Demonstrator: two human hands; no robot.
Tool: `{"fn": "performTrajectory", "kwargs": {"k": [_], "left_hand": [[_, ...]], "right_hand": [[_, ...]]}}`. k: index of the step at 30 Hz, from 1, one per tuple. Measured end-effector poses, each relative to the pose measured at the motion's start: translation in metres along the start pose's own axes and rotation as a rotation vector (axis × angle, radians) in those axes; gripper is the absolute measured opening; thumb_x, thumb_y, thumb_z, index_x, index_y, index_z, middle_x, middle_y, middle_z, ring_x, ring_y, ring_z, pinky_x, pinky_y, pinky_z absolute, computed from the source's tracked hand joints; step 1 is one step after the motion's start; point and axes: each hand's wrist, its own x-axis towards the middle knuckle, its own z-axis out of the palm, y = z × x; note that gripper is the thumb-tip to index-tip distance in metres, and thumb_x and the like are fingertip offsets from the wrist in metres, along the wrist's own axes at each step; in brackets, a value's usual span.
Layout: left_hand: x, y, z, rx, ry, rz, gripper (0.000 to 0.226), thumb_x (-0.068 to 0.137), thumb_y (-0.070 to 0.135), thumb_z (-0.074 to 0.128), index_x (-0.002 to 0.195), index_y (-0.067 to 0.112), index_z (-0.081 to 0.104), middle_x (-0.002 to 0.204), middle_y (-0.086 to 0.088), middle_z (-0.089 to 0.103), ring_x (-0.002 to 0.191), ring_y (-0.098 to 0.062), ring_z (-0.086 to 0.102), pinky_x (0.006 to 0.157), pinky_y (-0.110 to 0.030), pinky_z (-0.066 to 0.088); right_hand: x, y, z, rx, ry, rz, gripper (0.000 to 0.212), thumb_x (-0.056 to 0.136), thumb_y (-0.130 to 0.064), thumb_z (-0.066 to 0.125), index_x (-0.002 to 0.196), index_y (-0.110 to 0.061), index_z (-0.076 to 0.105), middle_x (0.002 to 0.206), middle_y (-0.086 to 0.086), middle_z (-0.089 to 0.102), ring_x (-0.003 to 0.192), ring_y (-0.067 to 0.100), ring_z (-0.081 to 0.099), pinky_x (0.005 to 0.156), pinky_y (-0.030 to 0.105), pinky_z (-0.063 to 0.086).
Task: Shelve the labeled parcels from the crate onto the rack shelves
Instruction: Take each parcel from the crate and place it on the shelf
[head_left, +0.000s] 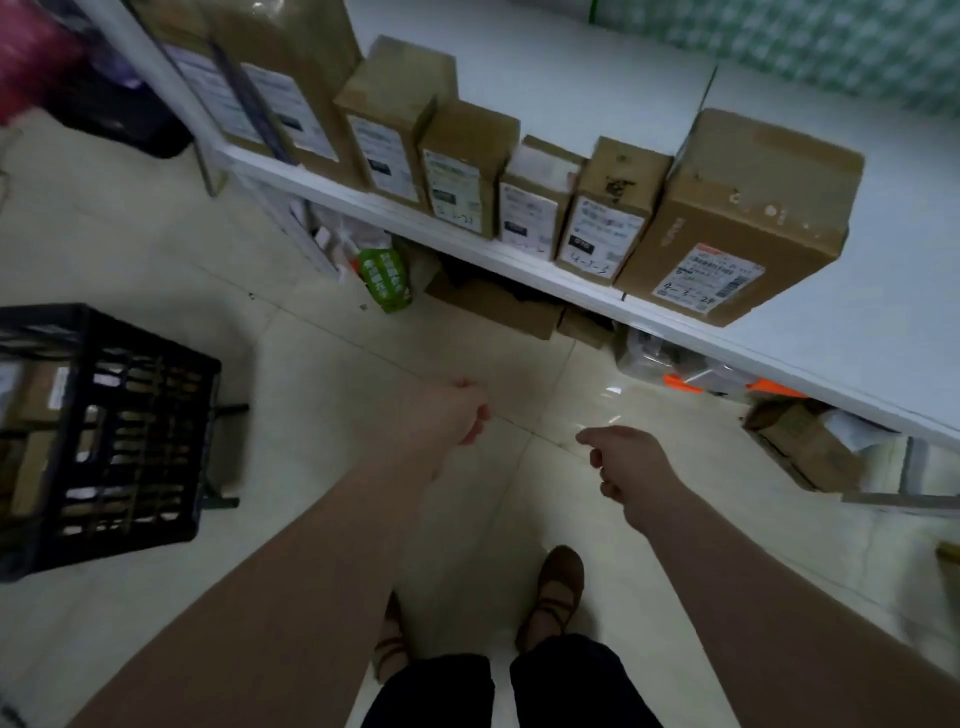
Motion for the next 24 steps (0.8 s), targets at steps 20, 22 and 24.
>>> {"fn": "performTrajectory", "kwargs": {"k": [20,22,24], "left_hand": [[-0.199,-0.268,-0.464,-0.445,0.625,-0.105,0.011,0.095,0.012,0.054,0.088,0.008,0.061,0.070,-0.009,0.053,0.057,-0.020,0.043,0.061,-0.033,0.039],[-0.212,-0.287,-0.488,-0.486,0.601,-0.120,0.009,0.094,0.009,0.053,0.091,0.007,0.060,0.076,-0.012,0.052,0.058,-0.020,0.043,0.059,-0.030,0.038],[-0.220,-0.305,-0.505,-0.512,0.568,-0.141,0.009,0.094,0.012,0.053,0.099,0.009,0.061,0.080,-0.009,0.053,0.063,-0.019,0.045,0.058,-0.027,0.038]], "right_hand": [[-0.255,0.052,0.433,-0.490,-0.409,-0.298,0.015,0.093,-0.016,0.059,0.079,-0.015,0.064,0.071,0.005,0.055,0.054,0.017,0.041,0.050,0.027,0.037],[-0.269,0.055,0.461,-0.591,-0.433,-0.354,0.010,0.093,-0.018,0.059,0.090,-0.015,0.068,0.075,0.004,0.057,0.059,0.019,0.047,0.059,0.031,0.045],[-0.278,0.054,0.483,-0.661,-0.425,-0.378,0.013,0.093,-0.023,0.060,0.102,-0.016,0.065,0.081,0.002,0.057,0.066,0.019,0.051,0.069,0.035,0.049]]}}
